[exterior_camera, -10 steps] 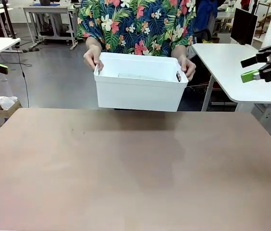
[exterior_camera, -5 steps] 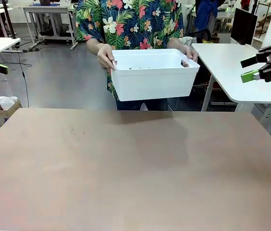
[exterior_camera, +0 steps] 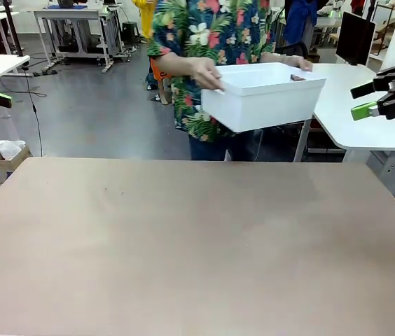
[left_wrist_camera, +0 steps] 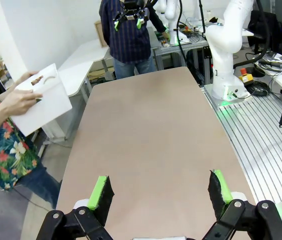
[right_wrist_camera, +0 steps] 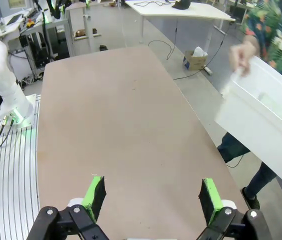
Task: Stack the cups and store them in the basket.
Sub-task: Place the stack of Reusable plastic cups into the Pantry Basket.
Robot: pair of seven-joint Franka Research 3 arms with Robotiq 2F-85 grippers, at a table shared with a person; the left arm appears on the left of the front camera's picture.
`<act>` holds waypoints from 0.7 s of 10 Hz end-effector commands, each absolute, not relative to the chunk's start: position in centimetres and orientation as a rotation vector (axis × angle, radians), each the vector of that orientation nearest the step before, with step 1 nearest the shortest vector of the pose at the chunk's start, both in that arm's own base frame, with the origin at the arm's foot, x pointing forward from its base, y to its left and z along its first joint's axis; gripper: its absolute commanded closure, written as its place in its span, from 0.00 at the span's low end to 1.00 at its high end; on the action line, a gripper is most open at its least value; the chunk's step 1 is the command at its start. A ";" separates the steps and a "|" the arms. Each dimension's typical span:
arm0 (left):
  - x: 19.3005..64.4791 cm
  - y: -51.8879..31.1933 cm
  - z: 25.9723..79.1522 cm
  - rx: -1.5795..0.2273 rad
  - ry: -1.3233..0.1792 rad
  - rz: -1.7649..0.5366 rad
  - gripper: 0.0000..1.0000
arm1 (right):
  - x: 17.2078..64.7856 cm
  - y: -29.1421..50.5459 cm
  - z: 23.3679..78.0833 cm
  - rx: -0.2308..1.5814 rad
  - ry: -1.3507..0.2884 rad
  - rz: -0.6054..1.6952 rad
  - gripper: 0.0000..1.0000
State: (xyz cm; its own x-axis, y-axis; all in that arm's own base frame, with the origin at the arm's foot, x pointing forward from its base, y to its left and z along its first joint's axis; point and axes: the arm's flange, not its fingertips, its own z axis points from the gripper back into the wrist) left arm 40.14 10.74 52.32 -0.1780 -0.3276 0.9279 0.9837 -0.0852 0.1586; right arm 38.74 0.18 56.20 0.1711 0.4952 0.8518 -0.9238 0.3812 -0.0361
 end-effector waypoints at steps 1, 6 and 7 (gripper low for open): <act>39.9 10.6 52.4 -0.901 -1.030 -1.510 0.00 | 38.9 0.2 56.5 0.584 -0.941 1.091 0.00; 39.9 10.6 52.4 -0.901 -1.030 -1.510 0.00 | 38.9 0.2 56.5 0.584 -0.941 1.091 0.00; 39.9 10.6 52.4 -0.901 -1.030 -1.510 0.00 | 38.9 0.2 56.5 0.584 -0.941 1.091 0.00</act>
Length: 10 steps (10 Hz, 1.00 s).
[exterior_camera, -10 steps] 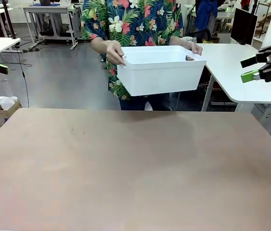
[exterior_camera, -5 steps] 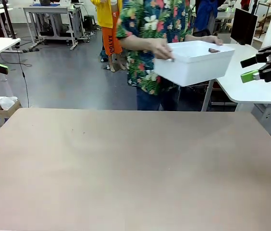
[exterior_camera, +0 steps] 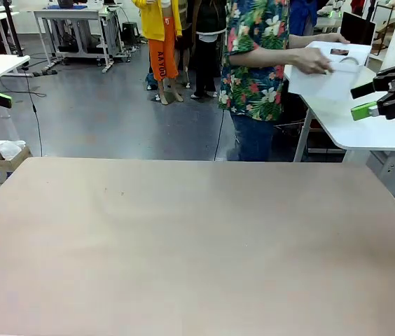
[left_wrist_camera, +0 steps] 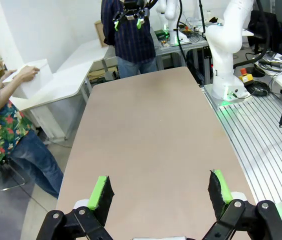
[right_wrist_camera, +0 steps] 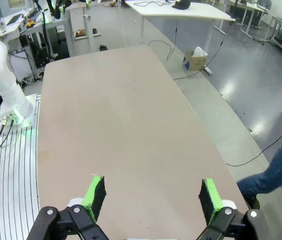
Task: Stack the cups and store them in the basket.
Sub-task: Place the stack of Reusable plastic cups into the Pantry Basket.
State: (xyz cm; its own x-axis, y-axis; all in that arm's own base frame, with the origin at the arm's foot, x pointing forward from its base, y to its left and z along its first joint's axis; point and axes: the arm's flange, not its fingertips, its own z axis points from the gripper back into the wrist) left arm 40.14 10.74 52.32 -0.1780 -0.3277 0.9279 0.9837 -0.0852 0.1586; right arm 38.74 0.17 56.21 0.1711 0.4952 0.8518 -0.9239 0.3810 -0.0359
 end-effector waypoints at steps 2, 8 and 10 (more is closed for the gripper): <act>39.9 10.6 52.4 -0.901 -1.030 -1.510 0.00 | 38.9 0.2 56.5 0.584 -0.941 1.091 0.00; 39.9 10.6 52.4 -0.901 -1.030 -1.510 0.00 | 38.9 0.2 56.5 0.584 -0.941 1.091 0.00; 39.9 10.6 52.4 -0.901 -1.030 -1.510 0.00 | 38.9 0.2 56.5 0.584 -0.941 1.091 0.00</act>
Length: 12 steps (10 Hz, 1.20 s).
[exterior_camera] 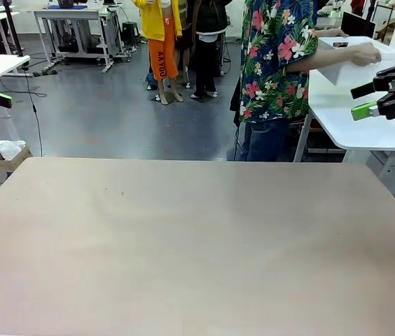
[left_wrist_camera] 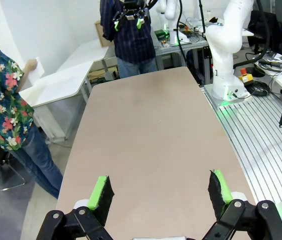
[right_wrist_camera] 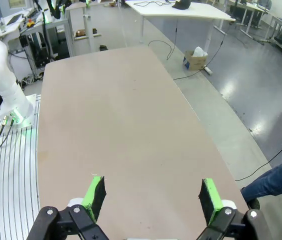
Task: Stack the cups and store them in the basket.
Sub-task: Place the stack of Reusable plastic cups into the Pantry Basket.
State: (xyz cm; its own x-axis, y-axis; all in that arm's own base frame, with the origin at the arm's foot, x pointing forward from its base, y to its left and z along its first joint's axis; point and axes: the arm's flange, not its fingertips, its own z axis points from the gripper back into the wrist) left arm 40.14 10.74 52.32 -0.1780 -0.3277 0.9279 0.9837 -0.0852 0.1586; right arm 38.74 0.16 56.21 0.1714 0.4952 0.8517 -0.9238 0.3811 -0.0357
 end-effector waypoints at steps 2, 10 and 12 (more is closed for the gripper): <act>39.9 10.6 52.4 -0.901 -1.030 -1.510 0.00 | 38.9 0.2 56.5 0.584 -0.941 1.091 0.00; 39.9 10.6 52.4 -0.901 -1.030 -1.510 0.00 | 38.9 0.2 56.5 0.584 -0.941 1.091 0.00; 39.9 10.6 52.4 -0.901 -1.030 -1.510 0.00 | 38.9 0.2 56.5 0.584 -0.941 1.091 0.00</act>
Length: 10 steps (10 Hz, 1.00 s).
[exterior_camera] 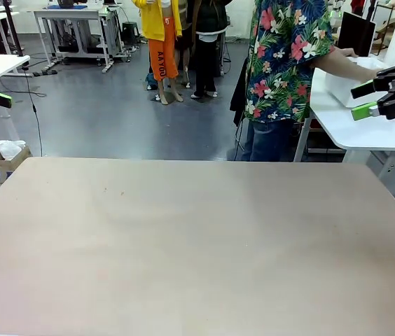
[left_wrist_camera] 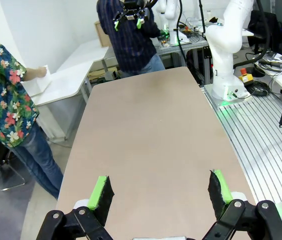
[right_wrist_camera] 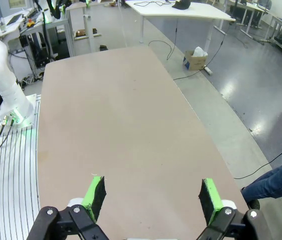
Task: Stack the cups and store them in the basket.
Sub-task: Place the stack of Reusable plastic cups into the Pantry Basket.
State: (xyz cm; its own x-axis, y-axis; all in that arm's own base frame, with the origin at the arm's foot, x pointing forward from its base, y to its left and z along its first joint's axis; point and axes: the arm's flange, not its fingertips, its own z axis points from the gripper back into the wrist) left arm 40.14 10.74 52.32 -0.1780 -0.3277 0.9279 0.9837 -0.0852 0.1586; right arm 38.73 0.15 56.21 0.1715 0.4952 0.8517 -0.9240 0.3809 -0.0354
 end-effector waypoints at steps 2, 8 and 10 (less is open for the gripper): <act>39.9 10.6 52.4 -0.901 -1.030 -1.510 0.00 | 38.9 0.2 56.5 0.584 -0.941 1.091 0.00; 39.9 10.6 52.4 -0.901 -1.030 -1.510 0.00 | 38.9 0.2 56.5 0.584 -0.941 1.091 0.00; 39.9 10.6 52.4 -0.901 -1.030 -1.510 0.00 | 38.9 0.2 56.5 0.584 -0.941 1.091 0.00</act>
State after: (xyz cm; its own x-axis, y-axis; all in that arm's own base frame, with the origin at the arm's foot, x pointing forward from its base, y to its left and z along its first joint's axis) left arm 40.14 10.74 52.32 -0.1780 -0.3277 0.9279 0.9837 -0.0852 0.1586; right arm 38.73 0.15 56.21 0.1715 0.4952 0.8517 -0.9240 0.3808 -0.0354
